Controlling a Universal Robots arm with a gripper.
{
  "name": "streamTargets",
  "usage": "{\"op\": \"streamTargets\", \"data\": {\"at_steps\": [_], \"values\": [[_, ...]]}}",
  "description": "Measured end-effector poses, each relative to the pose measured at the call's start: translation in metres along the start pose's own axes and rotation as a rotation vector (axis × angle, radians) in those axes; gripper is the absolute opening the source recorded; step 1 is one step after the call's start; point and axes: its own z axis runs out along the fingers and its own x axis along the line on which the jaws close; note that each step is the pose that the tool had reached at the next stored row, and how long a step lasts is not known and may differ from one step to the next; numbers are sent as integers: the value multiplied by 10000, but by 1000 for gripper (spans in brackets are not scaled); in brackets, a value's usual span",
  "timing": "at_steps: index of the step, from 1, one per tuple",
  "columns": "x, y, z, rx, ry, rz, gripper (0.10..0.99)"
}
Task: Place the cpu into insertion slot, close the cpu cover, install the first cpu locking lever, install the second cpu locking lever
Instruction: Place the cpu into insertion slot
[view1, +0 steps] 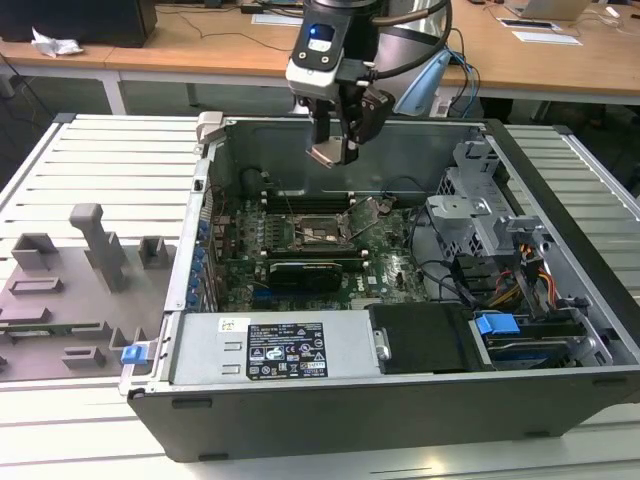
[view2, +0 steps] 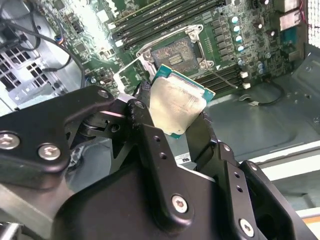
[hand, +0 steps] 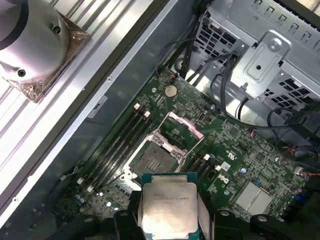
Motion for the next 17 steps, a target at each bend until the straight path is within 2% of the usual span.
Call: {"op": "streamTargets", "data": {"at_steps": [1,2,17], "values": [[-1,0,5,-4,-27,306,529],[0,0,6,-3,-33,381,529],[-6,12,18,96,12,716,529]]}}
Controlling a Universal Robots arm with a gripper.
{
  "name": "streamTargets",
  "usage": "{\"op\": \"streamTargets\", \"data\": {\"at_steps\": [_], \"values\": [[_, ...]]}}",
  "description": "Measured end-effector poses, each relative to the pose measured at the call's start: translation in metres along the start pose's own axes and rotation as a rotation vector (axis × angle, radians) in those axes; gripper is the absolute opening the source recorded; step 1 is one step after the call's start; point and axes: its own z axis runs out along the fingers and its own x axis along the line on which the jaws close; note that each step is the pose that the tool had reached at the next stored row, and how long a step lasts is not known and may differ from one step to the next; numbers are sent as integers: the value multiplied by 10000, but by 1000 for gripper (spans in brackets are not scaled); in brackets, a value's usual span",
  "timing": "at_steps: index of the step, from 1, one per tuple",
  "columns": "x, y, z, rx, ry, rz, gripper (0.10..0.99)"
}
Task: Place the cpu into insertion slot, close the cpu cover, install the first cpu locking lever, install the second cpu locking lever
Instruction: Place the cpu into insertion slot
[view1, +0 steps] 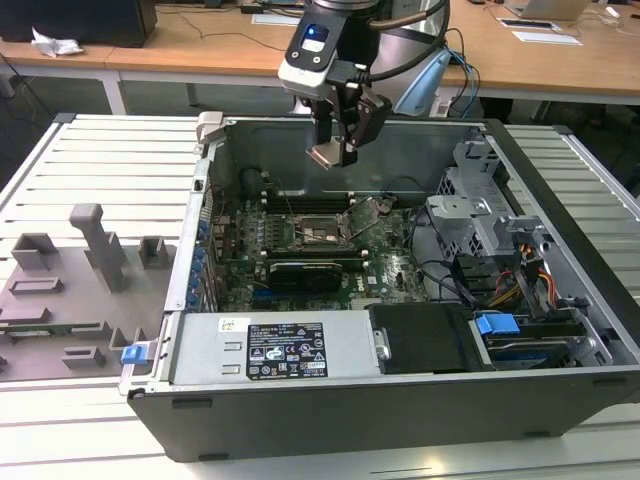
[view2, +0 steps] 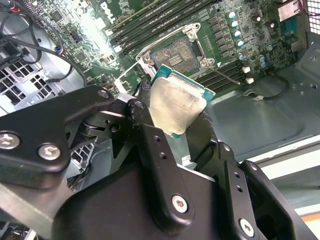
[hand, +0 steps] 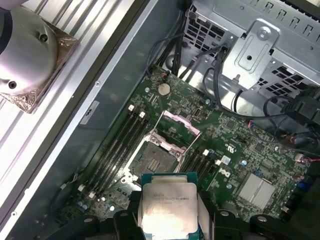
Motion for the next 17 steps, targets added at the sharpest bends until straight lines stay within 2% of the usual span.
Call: {"op": "streamTargets", "data": {"at_steps": [8,10,17], "values": [[-2,6,9,69,31,195,529],[-2,5,18,130,43,564,529],[-3,2,67,96,-33,1545,529]]}}
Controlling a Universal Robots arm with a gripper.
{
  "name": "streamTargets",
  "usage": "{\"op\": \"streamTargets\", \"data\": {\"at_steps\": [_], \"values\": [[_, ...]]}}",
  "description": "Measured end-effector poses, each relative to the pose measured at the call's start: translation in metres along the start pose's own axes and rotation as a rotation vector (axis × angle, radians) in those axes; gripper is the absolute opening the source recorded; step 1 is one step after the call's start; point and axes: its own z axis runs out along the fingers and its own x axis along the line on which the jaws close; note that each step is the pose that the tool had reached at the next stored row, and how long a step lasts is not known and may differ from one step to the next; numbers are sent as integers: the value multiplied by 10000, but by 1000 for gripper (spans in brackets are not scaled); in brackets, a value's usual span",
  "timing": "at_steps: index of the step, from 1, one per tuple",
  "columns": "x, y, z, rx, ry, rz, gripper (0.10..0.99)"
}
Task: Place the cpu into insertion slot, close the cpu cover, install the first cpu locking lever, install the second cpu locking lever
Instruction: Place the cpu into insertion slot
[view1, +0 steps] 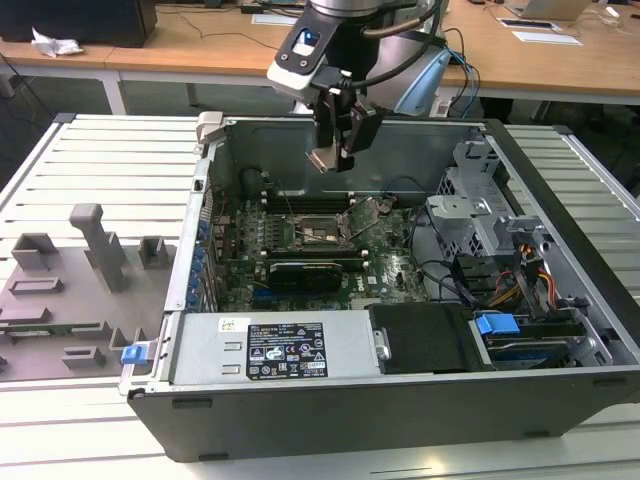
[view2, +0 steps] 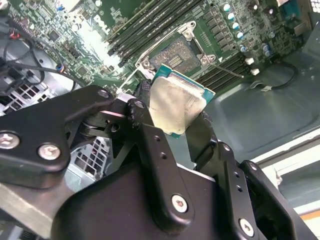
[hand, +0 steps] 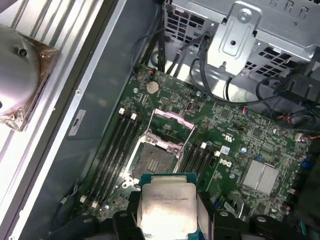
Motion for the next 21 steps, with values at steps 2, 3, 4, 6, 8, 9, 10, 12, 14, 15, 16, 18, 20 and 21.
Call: {"op": "streamTargets", "data": {"at_steps": [2,3,4,6,8,9,10,12,14,15,16,18,20,21], "values": [[1,-2,40,3,-15,313,529],[1,-3,70,-2,-29,597,529],[0,-5,101,-10,-50,932,529],[-1,-9,162,-27,-82,1473,529],[-1,-11,226,-45,-116,2048,529],[-1,-12,248,-52,-130,2299,529],[-1,-14,272,-60,-148,2586,529],[-1,-15,291,-67,-162,2822,529],[1,-17,351,-84,-195,3397,529],[5,-17,382,-90,-209,3622,529],[7,-18,434,-92,-212,3672,529],[8,-23,501,-130,-219,3651,529],[17,-47,523,-230,-239,3643,529],[22,-61,532,-268,-247,3641,529]]}}
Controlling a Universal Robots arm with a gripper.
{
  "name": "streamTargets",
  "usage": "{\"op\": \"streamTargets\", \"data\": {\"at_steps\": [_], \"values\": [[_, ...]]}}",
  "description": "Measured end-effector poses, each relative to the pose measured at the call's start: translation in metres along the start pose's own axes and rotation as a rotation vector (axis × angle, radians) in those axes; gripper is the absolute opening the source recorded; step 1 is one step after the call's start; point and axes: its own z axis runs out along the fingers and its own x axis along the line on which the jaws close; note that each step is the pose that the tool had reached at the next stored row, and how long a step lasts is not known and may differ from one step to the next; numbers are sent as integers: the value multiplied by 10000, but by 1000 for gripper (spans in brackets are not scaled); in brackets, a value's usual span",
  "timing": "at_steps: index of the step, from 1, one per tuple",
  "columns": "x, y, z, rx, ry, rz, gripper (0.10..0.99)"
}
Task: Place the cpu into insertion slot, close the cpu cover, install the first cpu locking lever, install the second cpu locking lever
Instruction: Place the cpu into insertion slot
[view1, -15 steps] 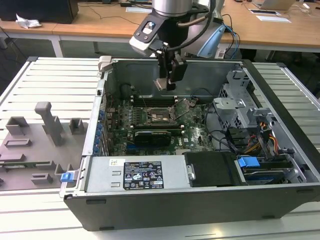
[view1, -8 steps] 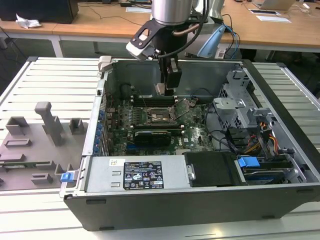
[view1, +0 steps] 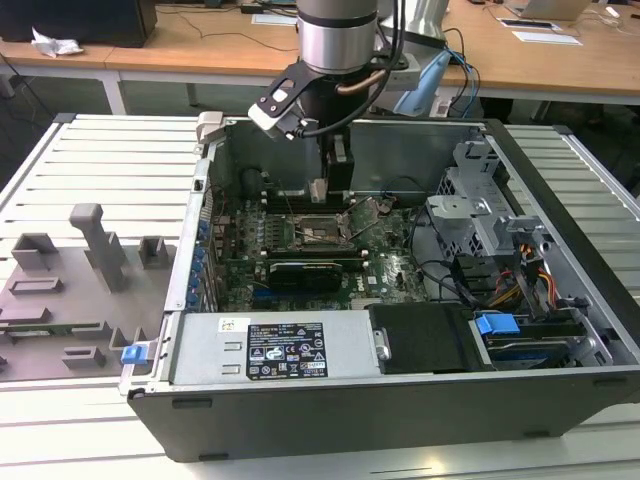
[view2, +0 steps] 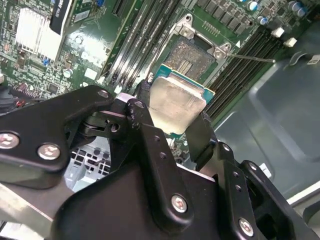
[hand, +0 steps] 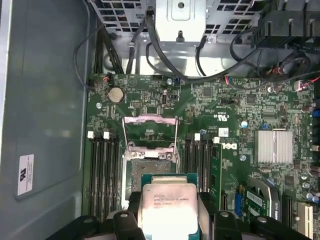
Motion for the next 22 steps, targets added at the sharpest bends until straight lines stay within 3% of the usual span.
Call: {"op": "streamTargets", "data": {"at_steps": [7,10,17,22], "values": [[-1,-27,171,-42,0,0,529],[1,-37,298,-42,0,-1,529],[43,-50,486,-65,-16,19,529],[74,-54,549,-71,-44,162,529]]}}
